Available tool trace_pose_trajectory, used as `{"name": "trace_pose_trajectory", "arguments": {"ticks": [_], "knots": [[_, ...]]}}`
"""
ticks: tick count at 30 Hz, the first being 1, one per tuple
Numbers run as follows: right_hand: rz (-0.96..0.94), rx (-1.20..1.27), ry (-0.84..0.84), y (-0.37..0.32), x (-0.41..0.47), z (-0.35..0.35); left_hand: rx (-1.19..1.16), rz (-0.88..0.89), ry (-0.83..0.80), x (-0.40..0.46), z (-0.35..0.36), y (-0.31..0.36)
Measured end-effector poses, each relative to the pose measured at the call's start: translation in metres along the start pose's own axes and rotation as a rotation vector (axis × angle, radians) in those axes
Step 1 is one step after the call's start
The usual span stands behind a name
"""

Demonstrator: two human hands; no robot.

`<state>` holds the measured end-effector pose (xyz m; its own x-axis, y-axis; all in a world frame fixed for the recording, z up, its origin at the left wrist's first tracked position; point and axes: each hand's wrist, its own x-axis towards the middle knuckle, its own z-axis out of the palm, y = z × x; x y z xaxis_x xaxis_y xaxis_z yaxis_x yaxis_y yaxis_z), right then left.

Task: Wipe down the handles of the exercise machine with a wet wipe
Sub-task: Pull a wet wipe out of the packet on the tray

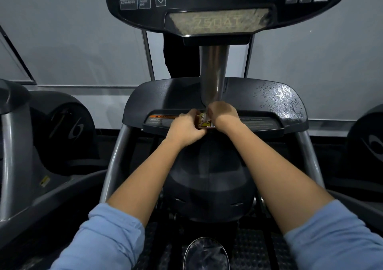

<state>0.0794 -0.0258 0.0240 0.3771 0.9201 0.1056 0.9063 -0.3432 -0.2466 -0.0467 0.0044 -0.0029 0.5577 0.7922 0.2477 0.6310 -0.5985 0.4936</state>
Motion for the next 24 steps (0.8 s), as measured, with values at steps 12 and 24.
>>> {"name": "trace_pose_trajectory", "arguments": {"ticks": [12, 24], "knots": [[-0.061, 0.017, -0.023, -0.001, -0.001, -0.01, 0.194, -0.099, 0.128, 0.011, 0.011, 0.012], [-0.107, 0.348, 0.287, 0.018, -0.019, -0.04, 0.1, -0.088, 0.05, 0.007, 0.006, 0.012]]}}
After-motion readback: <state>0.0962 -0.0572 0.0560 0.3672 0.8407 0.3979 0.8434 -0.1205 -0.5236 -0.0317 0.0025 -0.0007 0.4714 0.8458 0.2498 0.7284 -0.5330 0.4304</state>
